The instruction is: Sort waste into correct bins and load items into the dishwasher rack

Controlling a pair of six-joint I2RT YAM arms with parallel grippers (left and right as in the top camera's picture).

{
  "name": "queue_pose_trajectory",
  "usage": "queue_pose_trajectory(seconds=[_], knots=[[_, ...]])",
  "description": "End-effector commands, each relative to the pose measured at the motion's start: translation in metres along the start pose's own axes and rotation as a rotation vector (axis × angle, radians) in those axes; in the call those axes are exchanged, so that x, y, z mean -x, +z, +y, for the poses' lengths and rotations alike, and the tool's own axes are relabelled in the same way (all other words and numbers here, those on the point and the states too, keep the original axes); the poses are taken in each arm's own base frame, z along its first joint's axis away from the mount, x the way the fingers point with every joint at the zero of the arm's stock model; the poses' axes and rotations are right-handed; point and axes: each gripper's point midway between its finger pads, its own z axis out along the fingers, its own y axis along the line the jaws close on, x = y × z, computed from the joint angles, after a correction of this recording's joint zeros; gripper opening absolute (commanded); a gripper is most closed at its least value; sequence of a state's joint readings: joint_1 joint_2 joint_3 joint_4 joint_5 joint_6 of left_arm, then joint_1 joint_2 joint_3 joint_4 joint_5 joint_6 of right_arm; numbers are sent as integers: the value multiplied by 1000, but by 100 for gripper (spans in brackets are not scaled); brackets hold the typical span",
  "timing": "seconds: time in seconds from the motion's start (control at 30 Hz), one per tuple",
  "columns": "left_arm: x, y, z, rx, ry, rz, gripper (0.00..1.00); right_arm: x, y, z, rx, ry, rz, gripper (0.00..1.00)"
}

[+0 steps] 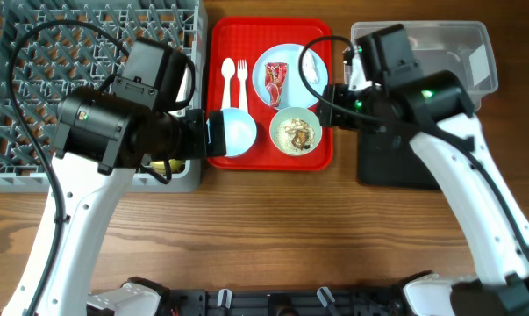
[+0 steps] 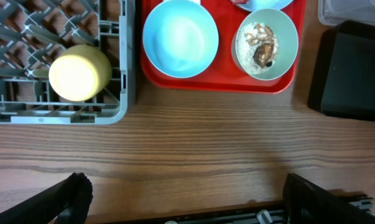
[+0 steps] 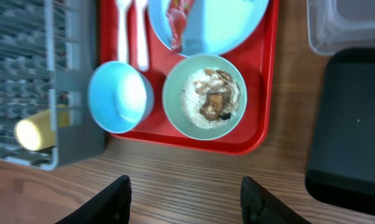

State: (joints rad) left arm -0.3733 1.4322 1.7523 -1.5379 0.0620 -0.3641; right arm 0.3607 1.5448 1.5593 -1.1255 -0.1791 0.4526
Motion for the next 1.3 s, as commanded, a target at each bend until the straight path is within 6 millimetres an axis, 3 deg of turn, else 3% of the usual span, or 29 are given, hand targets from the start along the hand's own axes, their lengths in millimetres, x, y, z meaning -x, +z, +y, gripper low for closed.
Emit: queue_pose_trajectory(seconds=[0.0,0.13,0.3,0.57,0.7,0.83,1.03,1.27], knots=[[-3,-1,-3,-13,16,6,100,-5,21,-10,-49,24,59,57],[-3,-1,-3,-13,16,5,100,-6,38,-18,-89,33,94,54],[-3,-1,-2,-12,16,6,100,-29,66,16,59,-63,235,50],[-9,-4,7,32,-37,16,100,-42,108,30,-29,-123,254,50],[-10,-6,10,43,-35,13,100,-36,110,22,-74,-88,229,49],[-10,-5,8,30,-33,16,100,-34,108,27,-38,-88,227,43],[-10,-4,8,34,-33,21,100,-32,97,41,24,-109,206,43],[-10,-4,8,34,-34,21,100,-21,115,41,-52,-186,127,43]])
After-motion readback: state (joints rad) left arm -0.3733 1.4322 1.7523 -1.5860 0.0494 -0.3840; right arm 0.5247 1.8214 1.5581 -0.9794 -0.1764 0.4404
